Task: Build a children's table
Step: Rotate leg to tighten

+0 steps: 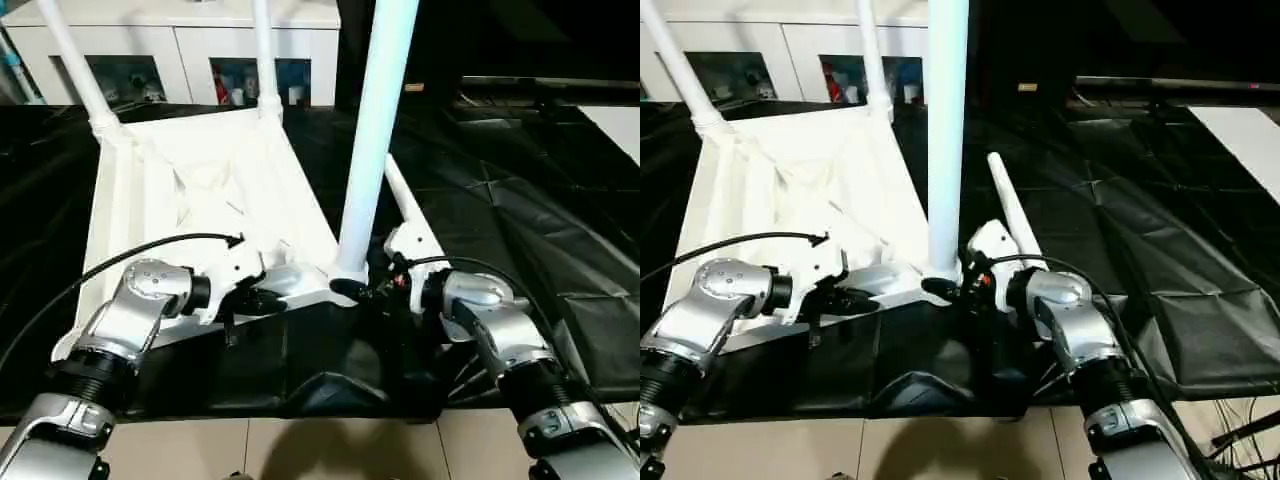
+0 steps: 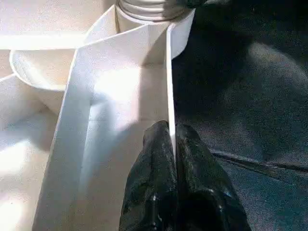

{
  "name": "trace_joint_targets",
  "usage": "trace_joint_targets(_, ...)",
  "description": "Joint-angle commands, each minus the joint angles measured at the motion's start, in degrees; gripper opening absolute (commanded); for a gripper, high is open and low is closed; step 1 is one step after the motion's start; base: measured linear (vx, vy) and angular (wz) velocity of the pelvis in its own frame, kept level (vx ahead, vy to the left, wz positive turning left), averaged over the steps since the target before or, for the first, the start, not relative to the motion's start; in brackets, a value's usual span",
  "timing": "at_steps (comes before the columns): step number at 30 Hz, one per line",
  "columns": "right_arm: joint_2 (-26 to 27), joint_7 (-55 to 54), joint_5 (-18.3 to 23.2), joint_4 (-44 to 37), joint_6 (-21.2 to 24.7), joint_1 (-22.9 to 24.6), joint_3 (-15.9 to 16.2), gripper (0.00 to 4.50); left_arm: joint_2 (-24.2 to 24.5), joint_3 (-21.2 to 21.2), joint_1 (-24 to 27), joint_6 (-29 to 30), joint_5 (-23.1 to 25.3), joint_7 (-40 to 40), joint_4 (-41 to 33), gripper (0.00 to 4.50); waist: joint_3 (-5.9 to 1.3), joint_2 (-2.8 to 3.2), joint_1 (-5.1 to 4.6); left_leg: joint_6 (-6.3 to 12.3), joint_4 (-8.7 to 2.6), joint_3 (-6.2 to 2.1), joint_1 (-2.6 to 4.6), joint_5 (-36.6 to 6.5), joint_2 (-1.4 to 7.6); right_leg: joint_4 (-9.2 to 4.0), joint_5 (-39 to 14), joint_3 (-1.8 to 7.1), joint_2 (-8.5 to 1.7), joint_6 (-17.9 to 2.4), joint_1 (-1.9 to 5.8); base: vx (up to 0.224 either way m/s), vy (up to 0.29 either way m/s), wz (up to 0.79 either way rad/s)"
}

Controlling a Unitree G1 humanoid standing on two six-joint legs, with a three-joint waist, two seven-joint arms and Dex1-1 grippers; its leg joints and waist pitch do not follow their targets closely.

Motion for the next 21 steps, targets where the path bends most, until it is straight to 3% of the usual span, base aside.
trace_joint_targets(1,0.1,0.1,-0.7,0.6,-0.7,-0.8,0.0,3.05,-0.9,1.3,0.6,-2.1,-3.3,-1.2,-0.1,0.00,-3.92,-0.48,0.30,5.71,-2.97,-0.12,-0.03,-1.4,1.75,-2.90,5.9,2.43,-3.38,-16.8,3.77,0.000,0.000,0.00)
trace_joint_targets(12,0.3,-0.2,-1.1,1.4,-0.7,-0.1,0.4,2.69,-0.6,1.1,0.4,-2.0,-3.0,-1.9,0.5,0.00,-4.04,-0.35,0.35,5.92,-2.84,-0.13,0.00,-1.2,1.75,-2.73,6.6,2.36,-3.33,-17.2,3.82,0.000,0.000,0.00)
trace_joint_targets(16,2.6,-8.6,-2.6,5.4,2.0,0.5,-1.0,2.69,-1.5,0.2,0.6,-1.0,-0.9,1.7,1.1,0.00,-3.86,-0.46,0.14,5.30,-3.02,-0.18,-0.12,-1.9,1.73,-2.94,4.7,2.35,-3.37,-16.9,3.82,0.000,0.000,0.00)
trace_joint_targets(21,6.1,-19.7,-3.9,10.3,4.5,-0.2,-2.9,2.69,-5.3,0.0,-0.2,2.5,1.2,9.1,2.4,0.00,-2.82,-0.36,-0.49,0.77,-4.00,-0.37,0.50,-9.9,1.93,-4.67,-11.1,2.52,-3.66,-13.7,3.36,0.000,0.000,0.00)
